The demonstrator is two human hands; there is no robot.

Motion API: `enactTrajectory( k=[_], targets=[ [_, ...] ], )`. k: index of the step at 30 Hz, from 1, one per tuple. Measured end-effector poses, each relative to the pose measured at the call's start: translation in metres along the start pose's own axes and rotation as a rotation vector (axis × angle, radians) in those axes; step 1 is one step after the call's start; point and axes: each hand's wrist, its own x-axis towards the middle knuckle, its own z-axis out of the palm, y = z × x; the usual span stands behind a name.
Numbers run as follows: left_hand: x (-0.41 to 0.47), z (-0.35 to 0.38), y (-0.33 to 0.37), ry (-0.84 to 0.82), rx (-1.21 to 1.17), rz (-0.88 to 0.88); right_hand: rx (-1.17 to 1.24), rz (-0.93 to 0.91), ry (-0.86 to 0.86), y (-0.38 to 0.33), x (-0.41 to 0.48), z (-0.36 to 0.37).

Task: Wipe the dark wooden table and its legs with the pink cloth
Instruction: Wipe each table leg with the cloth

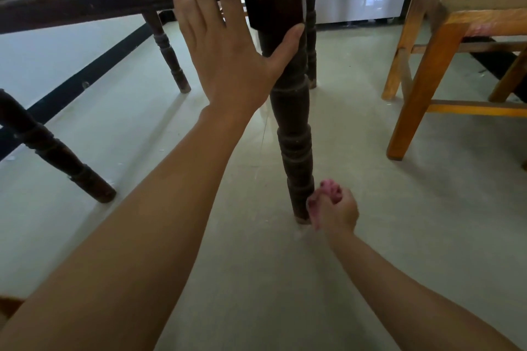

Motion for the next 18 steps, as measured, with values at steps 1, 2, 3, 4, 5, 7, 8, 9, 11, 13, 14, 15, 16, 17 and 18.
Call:
enactTrajectory(
  k=[1, 2, 3, 4, 5, 7, 8, 9, 11, 13, 14, 15, 16, 17, 18],
  targets=[
    [-0.002, 0.000, 0.000, 0.007, 0.001, 0.003, 0.012, -0.009, 0.049, -0.007, 0.004, 0.005],
    [-0.004, 0.000, 0.000, 0.014, -0.003, 0.016, -0.005, -0.033, 0.066, -0.010, 0.002, 0.011],
    [-0.006, -0.001, 0.001, 0.022, -0.010, 0.040, -0.024, -0.062, 0.056, -0.012, -0.006, 0.018],
    [-0.009, -0.003, 0.001, 0.015, -0.017, 0.062, -0.053, -0.075, 0.033, -0.005, -0.015, 0.024],
    [-0.014, -0.005, 0.002, -0.008, -0.024, 0.075, -0.100, -0.044, -0.020, 0.009, -0.023, 0.030],
    [-0.029, -0.009, 0.002, -0.098, -0.048, 0.089, -0.212, 0.100, -0.260, 0.032, -0.045, 0.037],
    [-0.040, -0.011, 0.003, -0.167, -0.066, 0.101, -0.282, 0.152, -0.399, 0.044, -0.053, 0.036],
    [-0.052, -0.013, 0.003, -0.248, -0.085, 0.107, -0.346, 0.127, -0.443, 0.048, -0.057, 0.033],
    [-0.073, -0.017, 0.004, -0.419, -0.138, 0.042, -0.329, 0.078, -0.339, 0.041, -0.049, 0.025],
    [-0.088, -0.023, 0.006, -0.572, -0.228, -0.109, -0.150, 0.089, -0.187, 0.021, -0.031, 0.015],
    [-0.093, -0.024, 0.009, -0.635, -0.273, -0.176, -0.093, 0.088, -0.095, 0.010, -0.020, 0.011],
    [-0.096, -0.024, 0.011, -0.682, -0.305, -0.226, -0.071, 0.087, -0.015, 0.004, -0.006, 0.010],
    [-0.097, -0.023, 0.015, -0.710, -0.325, -0.258, -0.036, 0.094, 0.050, 0.001, 0.007, 0.011],
    [-0.096, -0.020, 0.019, -0.721, -0.339, -0.277, 0.004, 0.104, 0.094, -0.001, 0.014, 0.015],
    [-0.096, -0.017, 0.022, -0.716, -0.353, -0.294, 0.032, 0.114, 0.107, -0.003, 0.017, 0.021]
  ],
)
